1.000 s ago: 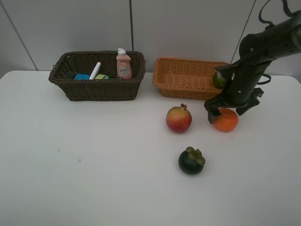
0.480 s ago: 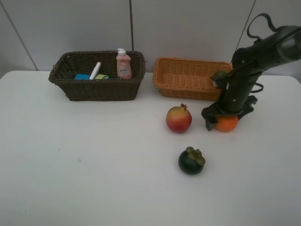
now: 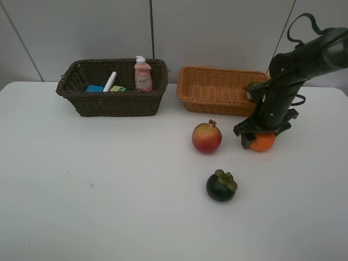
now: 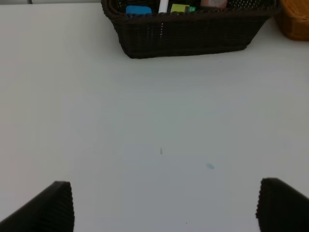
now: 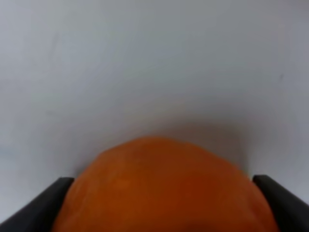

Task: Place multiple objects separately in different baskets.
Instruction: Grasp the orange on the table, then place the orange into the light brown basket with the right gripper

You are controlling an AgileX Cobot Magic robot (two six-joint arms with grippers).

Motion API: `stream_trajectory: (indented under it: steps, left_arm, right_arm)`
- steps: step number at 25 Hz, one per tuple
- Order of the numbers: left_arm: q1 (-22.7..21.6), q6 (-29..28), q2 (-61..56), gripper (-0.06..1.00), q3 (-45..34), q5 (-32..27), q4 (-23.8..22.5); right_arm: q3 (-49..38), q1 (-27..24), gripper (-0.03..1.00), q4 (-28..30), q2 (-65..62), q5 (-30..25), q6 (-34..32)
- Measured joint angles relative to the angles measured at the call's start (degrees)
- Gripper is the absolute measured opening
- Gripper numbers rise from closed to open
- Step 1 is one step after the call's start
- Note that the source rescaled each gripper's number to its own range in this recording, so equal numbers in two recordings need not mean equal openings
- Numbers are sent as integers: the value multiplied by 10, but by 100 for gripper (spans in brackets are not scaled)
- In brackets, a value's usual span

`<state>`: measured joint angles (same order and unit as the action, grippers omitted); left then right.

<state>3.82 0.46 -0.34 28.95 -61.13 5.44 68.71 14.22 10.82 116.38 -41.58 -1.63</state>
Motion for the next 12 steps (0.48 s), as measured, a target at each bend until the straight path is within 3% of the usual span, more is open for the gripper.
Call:
stream_trajectory:
  steps: [6, 12]
  left_arm:
    - [0, 0, 0, 92, 0, 0, 0]
    - [0, 0, 0, 92, 0, 0, 0]
  right_arm:
    - [88, 0, 45, -11, -57, -54, -1]
    - [233, 0, 44, -54, -17, -74, 0]
